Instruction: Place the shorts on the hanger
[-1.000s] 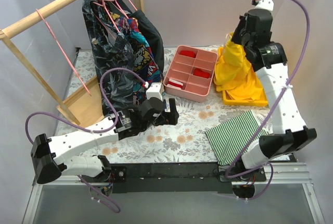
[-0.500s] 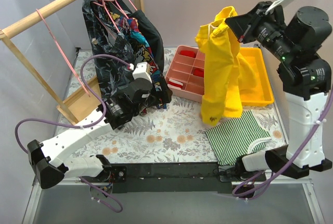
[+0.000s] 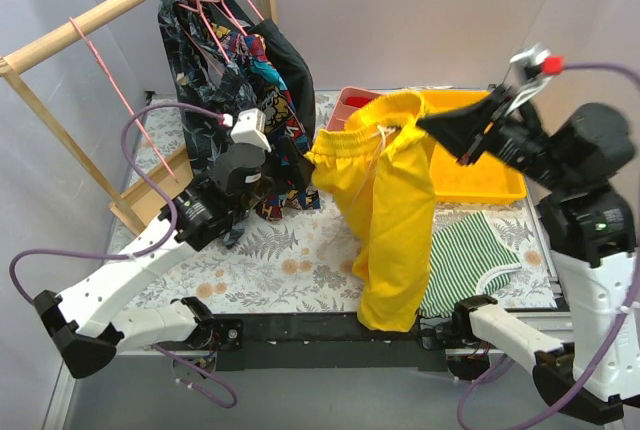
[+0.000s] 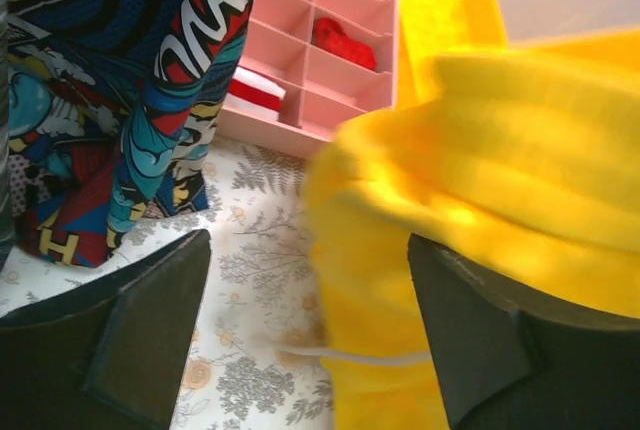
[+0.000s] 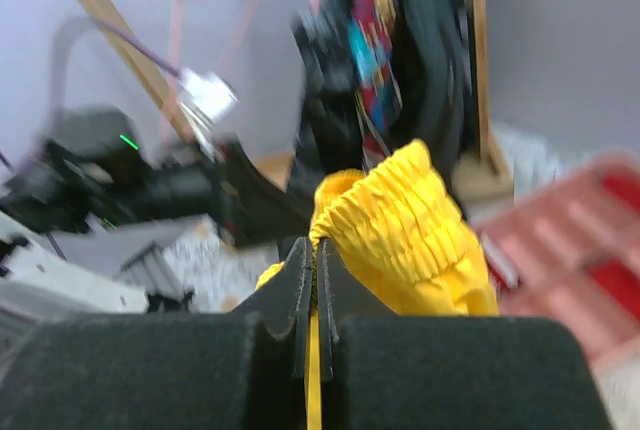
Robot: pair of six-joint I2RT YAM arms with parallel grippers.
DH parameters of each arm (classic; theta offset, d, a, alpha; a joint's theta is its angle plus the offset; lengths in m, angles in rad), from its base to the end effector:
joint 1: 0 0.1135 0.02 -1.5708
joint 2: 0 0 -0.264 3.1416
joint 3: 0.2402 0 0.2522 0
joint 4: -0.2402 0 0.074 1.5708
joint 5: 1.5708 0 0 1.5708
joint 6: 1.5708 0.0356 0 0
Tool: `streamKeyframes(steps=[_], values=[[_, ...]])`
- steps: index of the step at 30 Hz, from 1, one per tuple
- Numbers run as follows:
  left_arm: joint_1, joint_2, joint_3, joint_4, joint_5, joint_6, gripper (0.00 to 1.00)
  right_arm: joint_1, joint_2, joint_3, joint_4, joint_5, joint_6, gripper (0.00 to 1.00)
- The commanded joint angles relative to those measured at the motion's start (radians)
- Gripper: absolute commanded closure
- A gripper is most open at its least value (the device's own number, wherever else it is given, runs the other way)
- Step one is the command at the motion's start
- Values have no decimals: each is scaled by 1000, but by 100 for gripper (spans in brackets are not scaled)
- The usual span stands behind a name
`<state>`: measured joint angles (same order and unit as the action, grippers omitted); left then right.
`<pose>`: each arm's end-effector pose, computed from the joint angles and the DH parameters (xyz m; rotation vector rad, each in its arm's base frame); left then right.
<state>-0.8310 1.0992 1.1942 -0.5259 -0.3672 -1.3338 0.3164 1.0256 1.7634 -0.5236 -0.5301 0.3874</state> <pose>0.1683 -0.1654 0.3869 -0.7678 1.9804 -1.0099 0.1144 0.0564 0.5707 -0.4145 1.3920 0.9394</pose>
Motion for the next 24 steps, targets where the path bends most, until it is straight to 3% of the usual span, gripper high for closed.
streamKeyframes(steps=[1,3,8,15,19,24], values=[[6,-126,-88,-11,89,13,30,1,-125,-431,-33,30,-27,99],[6,-168,-164,6,137,13,34,1,-197,-653,-38,30,-1,99],[7,-121,-257,82,300,15,41,21,-282,-981,-15,-1,77,99],[6,134,-162,96,238,79,35,182,-309,-1151,-70,59,106,99],[6,304,-52,52,145,107,34,376,-323,-1219,-75,166,192,99],[6,409,27,4,53,128,34,434,-389,-1262,-177,272,240,99]])
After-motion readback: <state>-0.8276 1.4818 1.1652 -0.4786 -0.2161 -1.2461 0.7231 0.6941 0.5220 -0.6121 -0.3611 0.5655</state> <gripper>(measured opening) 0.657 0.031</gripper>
